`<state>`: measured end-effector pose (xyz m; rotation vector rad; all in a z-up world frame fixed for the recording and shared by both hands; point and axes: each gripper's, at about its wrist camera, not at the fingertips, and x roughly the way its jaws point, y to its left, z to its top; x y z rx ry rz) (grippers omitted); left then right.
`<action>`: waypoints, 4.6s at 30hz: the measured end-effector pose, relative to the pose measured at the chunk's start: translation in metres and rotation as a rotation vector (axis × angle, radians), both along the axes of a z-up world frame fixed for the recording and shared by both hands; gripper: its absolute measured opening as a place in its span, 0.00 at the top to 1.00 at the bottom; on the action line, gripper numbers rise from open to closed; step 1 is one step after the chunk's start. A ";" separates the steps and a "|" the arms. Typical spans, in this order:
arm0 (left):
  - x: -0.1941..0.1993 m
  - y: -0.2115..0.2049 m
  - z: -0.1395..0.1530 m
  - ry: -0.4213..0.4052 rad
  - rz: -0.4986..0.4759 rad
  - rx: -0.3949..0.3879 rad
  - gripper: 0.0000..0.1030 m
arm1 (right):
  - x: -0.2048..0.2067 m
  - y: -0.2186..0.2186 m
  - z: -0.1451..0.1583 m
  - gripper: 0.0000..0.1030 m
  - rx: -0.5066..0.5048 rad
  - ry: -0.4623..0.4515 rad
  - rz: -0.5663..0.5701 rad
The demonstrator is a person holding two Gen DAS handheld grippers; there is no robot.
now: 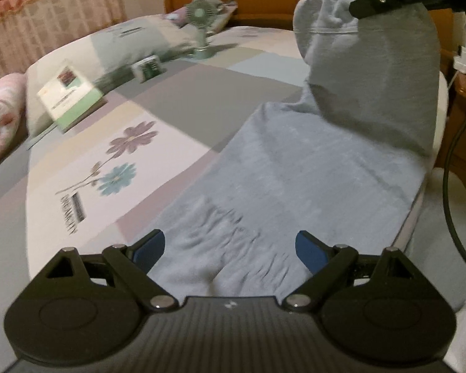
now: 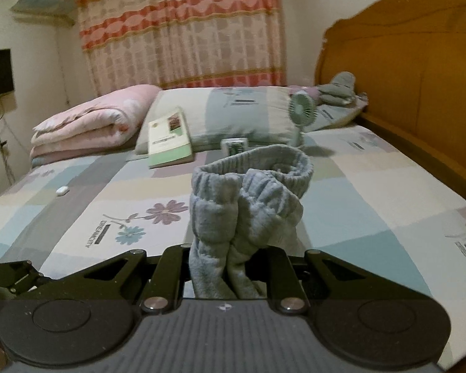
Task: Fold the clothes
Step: 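Fold the held cuffs over onto the waistband with the right gripper, then lower the cuffs onto the folded pants and open the right gripper, then press the folded sweatpants flat with the right gripper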
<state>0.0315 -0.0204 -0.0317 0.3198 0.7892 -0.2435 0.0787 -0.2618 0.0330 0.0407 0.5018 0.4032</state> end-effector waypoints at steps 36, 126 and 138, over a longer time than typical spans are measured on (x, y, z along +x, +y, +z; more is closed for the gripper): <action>-0.075 0.137 -0.015 -0.031 0.325 -0.087 0.11 | -0.078 0.245 -0.022 0.83 -0.486 -0.232 0.369; 0.018 0.083 0.011 -0.019 0.102 -0.188 0.08 | -0.036 0.055 -0.079 0.26 -0.120 0.220 0.389; 0.072 0.073 -0.048 0.161 0.126 -0.394 0.08 | -0.019 0.064 -0.123 0.25 -0.137 0.355 0.407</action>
